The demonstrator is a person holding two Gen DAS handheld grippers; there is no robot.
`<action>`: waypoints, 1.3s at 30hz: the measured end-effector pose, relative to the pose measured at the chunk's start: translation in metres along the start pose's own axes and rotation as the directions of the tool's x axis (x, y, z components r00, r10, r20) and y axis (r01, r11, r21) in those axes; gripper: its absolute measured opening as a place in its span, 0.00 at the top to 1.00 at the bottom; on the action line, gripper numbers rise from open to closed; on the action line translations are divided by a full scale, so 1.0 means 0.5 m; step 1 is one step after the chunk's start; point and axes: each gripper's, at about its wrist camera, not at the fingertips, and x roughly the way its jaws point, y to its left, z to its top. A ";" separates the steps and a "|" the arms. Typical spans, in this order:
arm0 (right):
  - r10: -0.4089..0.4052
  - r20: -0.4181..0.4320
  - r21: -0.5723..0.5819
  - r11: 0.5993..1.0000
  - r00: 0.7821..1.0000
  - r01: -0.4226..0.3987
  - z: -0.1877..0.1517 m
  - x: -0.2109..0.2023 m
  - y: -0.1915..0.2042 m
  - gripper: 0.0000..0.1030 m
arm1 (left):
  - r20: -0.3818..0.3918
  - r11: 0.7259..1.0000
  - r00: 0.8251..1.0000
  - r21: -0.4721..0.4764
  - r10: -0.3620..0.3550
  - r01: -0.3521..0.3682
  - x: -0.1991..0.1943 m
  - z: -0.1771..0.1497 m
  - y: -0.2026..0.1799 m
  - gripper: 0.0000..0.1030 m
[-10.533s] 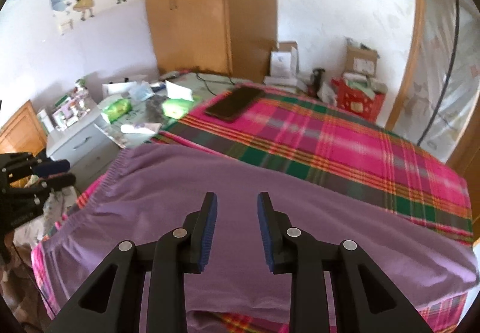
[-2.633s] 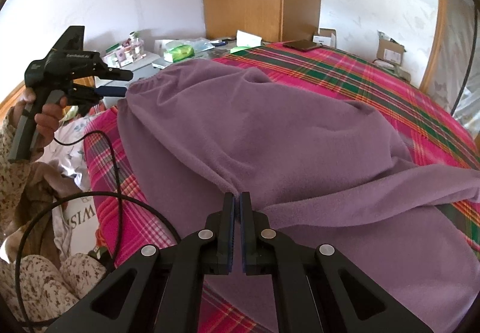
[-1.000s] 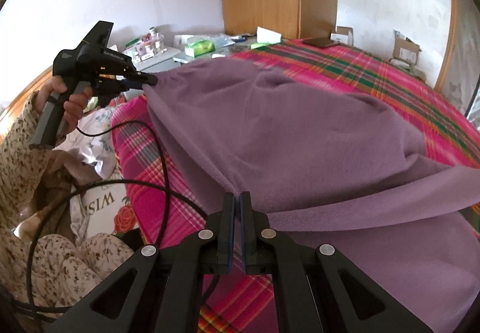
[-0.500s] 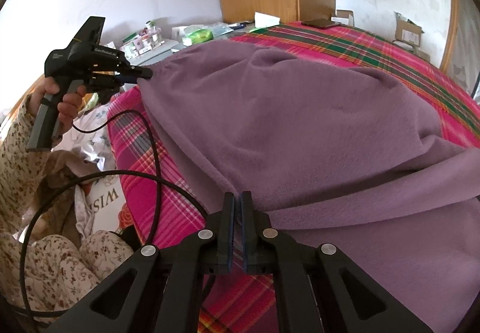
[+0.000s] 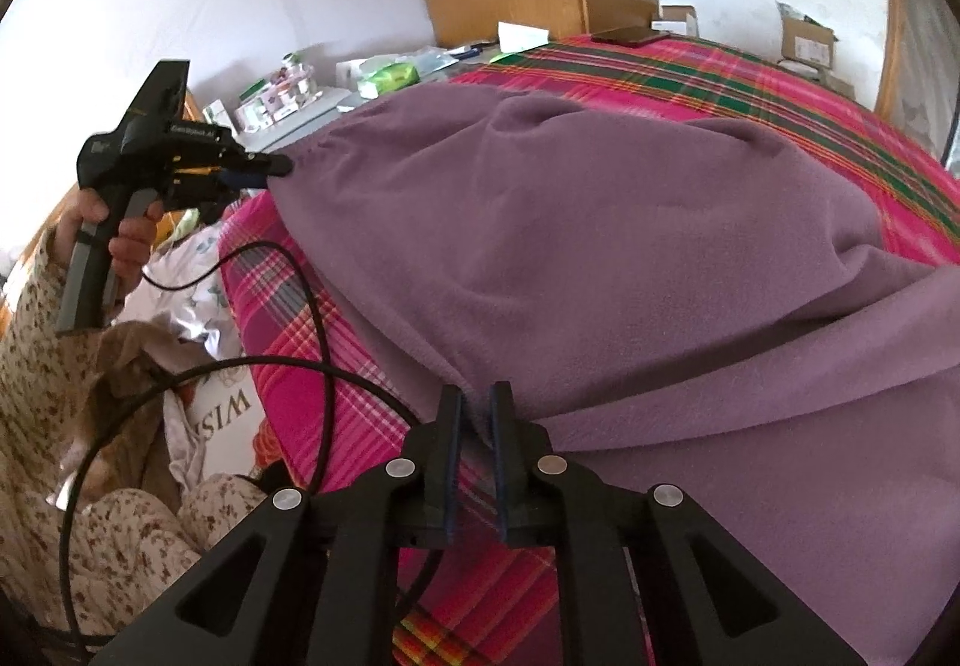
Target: Fold clothes
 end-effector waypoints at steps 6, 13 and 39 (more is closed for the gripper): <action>0.003 0.020 0.002 1.000 1.000 -0.003 -0.002 -0.018 0.003 0.85 | 0.015 1.000 1.000 0.004 0.016 -0.016 -0.029 -0.008 0.003 0.82; -0.015 0.086 0.066 0.998 0.996 0.009 -0.015 -0.063 -0.012 0.84 | 0.060 0.999 0.998 0.048 0.021 -0.024 -0.090 -0.042 -0.013 0.82; -0.545 0.164 0.549 0.743 0.822 0.383 -0.257 -0.446 -0.203 0.83 | -0.128 0.819 0.970 0.519 -0.209 0.245 -0.006 -0.187 -0.370 0.76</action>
